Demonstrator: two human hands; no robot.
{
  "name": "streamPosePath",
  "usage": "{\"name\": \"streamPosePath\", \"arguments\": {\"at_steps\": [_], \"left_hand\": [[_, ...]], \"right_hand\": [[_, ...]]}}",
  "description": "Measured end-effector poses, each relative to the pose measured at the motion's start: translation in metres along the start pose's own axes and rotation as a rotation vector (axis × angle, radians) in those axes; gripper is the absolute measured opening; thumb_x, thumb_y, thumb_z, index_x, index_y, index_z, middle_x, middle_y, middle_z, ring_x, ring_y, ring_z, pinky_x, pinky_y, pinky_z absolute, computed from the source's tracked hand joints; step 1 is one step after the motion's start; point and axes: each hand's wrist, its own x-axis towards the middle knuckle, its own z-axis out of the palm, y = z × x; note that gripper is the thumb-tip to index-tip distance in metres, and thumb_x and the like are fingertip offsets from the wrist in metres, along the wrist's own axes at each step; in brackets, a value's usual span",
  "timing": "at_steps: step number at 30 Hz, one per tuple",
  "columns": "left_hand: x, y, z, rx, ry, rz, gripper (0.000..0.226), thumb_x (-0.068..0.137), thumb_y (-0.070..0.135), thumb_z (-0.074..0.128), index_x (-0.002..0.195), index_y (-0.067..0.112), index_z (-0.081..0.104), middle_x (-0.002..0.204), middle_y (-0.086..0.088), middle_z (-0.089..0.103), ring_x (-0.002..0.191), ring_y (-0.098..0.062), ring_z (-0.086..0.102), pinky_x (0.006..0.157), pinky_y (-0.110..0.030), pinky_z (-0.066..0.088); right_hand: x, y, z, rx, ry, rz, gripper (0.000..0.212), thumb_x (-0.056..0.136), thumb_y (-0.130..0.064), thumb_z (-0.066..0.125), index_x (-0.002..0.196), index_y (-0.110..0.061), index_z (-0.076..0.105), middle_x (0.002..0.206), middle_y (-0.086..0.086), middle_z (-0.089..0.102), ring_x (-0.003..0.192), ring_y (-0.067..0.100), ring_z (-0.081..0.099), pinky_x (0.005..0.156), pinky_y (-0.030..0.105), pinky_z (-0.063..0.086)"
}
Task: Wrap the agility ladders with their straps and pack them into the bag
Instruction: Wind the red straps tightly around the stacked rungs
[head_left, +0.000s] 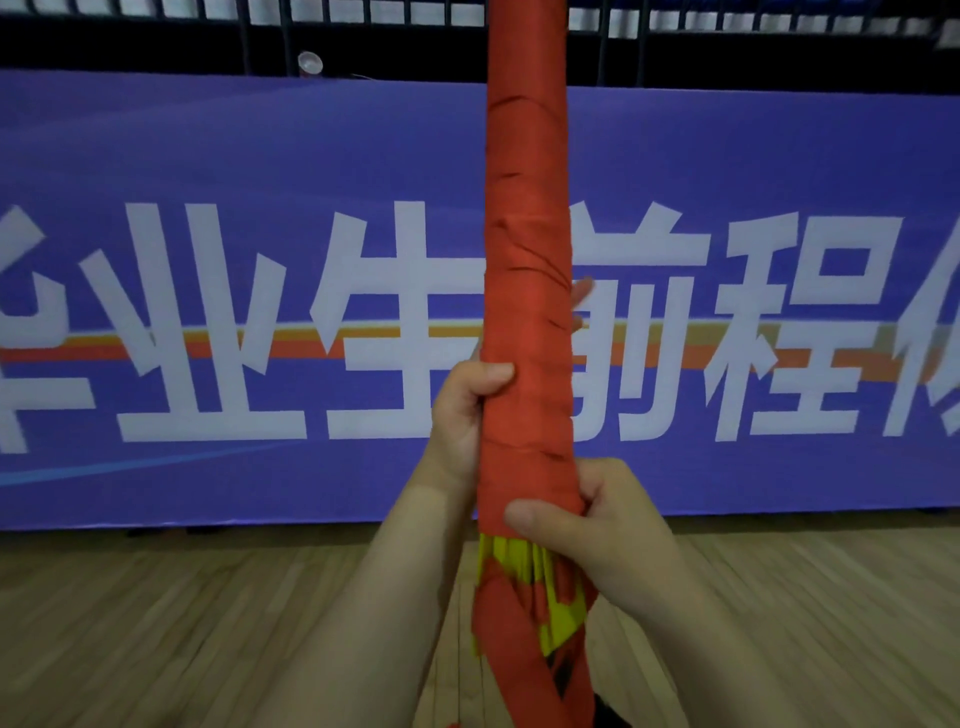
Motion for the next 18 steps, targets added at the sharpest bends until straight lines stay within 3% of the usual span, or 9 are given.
{"name": "streamPosePath", "arguments": {"at_steps": [2, 4, 6, 8, 9, 11, 13, 16, 18], "left_hand": [[0.004, 0.01, -0.007, 0.167, 0.085, 0.018, 0.084, 0.06, 0.029, 0.067, 0.138, 0.017, 0.039, 0.116, -0.005, 0.063, 0.093, -0.016, 0.062, 0.071, -0.03, 0.052], [-0.001, 0.015, -0.002, 0.413, 0.094, -0.023, 0.07, 0.065, 0.034, 0.063, 0.132, 0.031, 0.043, 0.104, 0.006, 0.068, 0.092, -0.009, 0.066, 0.076, -0.031, 0.052], [-0.013, 0.006, 0.013, 0.45, 0.169, -0.05, 0.061, 0.061, 0.039, 0.075, 0.117, 0.034, 0.05, 0.092, 0.013, 0.07, 0.082, -0.003, 0.067, 0.069, -0.026, 0.053], [-0.019, -0.008, 0.02, 0.493, 0.337, 0.031, 0.058, 0.063, 0.029, 0.084, 0.111, 0.028, 0.052, 0.084, 0.009, 0.067, 0.071, -0.004, 0.067, 0.061, -0.023, 0.052], [-0.022, -0.01, 0.02, 0.455, 0.384, 0.035, 0.053, 0.067, 0.021, 0.083, 0.11, 0.026, 0.052, 0.082, 0.007, 0.066, 0.067, -0.007, 0.066, 0.059, -0.025, 0.053], [-0.028, -0.005, 0.013, 0.283, 0.431, -0.008, 0.048, 0.065, 0.008, 0.077, 0.104, 0.022, 0.052, 0.072, 0.002, 0.063, 0.057, -0.012, 0.063, 0.051, -0.029, 0.052], [-0.033, 0.001, 0.003, 0.12, 0.42, -0.067, 0.058, 0.048, 0.008, 0.077, 0.101, 0.017, 0.055, 0.064, -0.001, 0.061, 0.05, -0.014, 0.061, 0.044, -0.027, 0.05], [-0.038, 0.0, -0.005, -0.194, 0.176, -0.122, 0.058, 0.042, 0.018, 0.073, 0.1, 0.014, 0.064, 0.07, -0.005, 0.062, 0.053, -0.016, 0.061, 0.051, -0.026, 0.052], [-0.037, -0.003, -0.01, -0.388, -0.028, -0.062, 0.066, 0.049, 0.022, 0.075, 0.112, 0.012, 0.057, 0.076, -0.004, 0.06, 0.064, -0.018, 0.059, 0.065, -0.031, 0.053]], "right_hand": [[-0.001, -0.008, -0.007, -0.169, 0.174, 0.031, 0.034, 0.054, -0.05, 0.076, 0.061, -0.017, 0.07, 0.055, 0.007, 0.066, 0.051, 0.012, 0.06, 0.049, 0.036, 0.049], [-0.002, -0.019, -0.013, -0.552, 0.342, 0.01, 0.045, 0.054, -0.06, 0.068, 0.056, -0.016, 0.063, 0.05, 0.002, 0.062, 0.046, 0.01, 0.057, 0.047, 0.034, 0.047], [-0.002, -0.03, -0.011, -0.896, 0.344, -0.049, 0.05, 0.056, -0.068, 0.054, 0.051, -0.018, 0.053, 0.046, -0.001, 0.057, 0.049, 0.01, 0.056, 0.048, 0.033, 0.048], [-0.004, -0.035, -0.012, -1.037, 0.231, -0.089, 0.049, 0.06, -0.069, 0.051, 0.052, -0.021, 0.049, 0.049, -0.001, 0.056, 0.052, 0.012, 0.056, 0.053, 0.036, 0.051], [-0.005, -0.036, -0.018, -0.954, 0.127, -0.081, 0.049, 0.062, -0.069, 0.056, 0.057, -0.021, 0.053, 0.052, -0.001, 0.058, 0.052, 0.012, 0.057, 0.054, 0.037, 0.052], [-0.006, -0.033, -0.037, -0.552, -0.112, -0.039, 0.044, 0.064, -0.062, 0.071, 0.073, -0.02, 0.067, 0.056, 0.0, 0.062, 0.052, 0.013, 0.058, 0.054, 0.036, 0.052], [-0.004, -0.021, -0.05, -0.297, -0.179, -0.064, 0.038, 0.063, -0.052, 0.076, 0.079, -0.018, 0.068, 0.056, 0.008, 0.058, 0.054, 0.018, 0.054, 0.057, 0.035, 0.047], [0.008, -0.001, -0.042, -0.112, -0.244, -0.066, 0.061, 0.057, -0.055, 0.082, 0.086, -0.005, 0.063, 0.066, 0.02, 0.058, 0.062, 0.02, 0.055, 0.062, 0.031, 0.047], [0.012, 0.008, -0.031, -0.004, -0.359, -0.011, 0.068, 0.056, -0.056, 0.081, 0.089, 0.002, 0.063, 0.072, 0.013, 0.066, 0.068, 0.014, 0.06, 0.066, 0.024, 0.048]]}}
